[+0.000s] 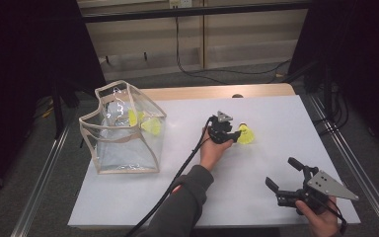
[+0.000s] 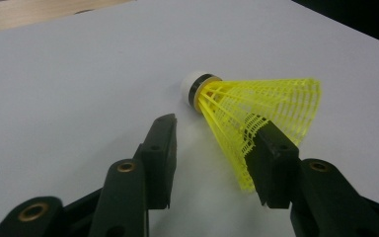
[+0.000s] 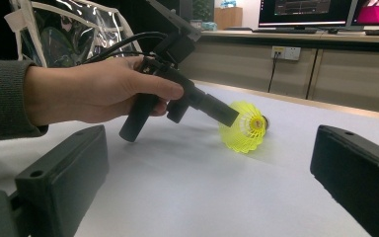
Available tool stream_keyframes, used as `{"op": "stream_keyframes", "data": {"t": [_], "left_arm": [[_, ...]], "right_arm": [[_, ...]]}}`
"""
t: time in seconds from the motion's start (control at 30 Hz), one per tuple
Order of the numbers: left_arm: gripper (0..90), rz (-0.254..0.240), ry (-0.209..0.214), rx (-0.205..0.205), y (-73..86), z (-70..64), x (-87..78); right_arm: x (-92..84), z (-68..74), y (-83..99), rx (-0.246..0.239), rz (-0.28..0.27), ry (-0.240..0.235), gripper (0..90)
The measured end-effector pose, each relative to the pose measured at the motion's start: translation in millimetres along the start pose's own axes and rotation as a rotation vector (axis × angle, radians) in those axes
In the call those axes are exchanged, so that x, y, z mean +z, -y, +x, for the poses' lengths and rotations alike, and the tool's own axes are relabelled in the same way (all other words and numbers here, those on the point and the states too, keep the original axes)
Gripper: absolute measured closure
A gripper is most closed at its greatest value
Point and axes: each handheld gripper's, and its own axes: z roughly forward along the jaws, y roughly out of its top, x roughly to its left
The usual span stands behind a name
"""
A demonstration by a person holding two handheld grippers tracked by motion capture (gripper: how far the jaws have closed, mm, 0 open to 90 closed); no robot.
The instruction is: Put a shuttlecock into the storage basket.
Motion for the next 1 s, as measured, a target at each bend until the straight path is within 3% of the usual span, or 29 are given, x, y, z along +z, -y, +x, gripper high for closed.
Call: {"op": "stream_keyframes", "data": {"t": [0.33,0.67,0.9,1.0], "left_arm": [[72.2,0.013,-0.011,-0.027,1.9,0.9,4.1],[86.9,0.025,0.049,-0.068,1.7,2.0,1.8],[88.4,0.039,0.069,-0.057,1.9,1.6,-5.0],[84.2,0.032,0.073,-0.058,1.9,2.2,-5.4]], "right_arm": [[-0.5,-0.4,0.1,0.002,0.002,0.003,1.4],[-0.5,-0.8,0.3,0.001,0.002,0.004,1.4],[-0.8,-0.5,0.1,0.001,0.002,0.005,1.4],[-0.6,0.0,-0.1,0.0,0.003,0.002,1.4]]}}
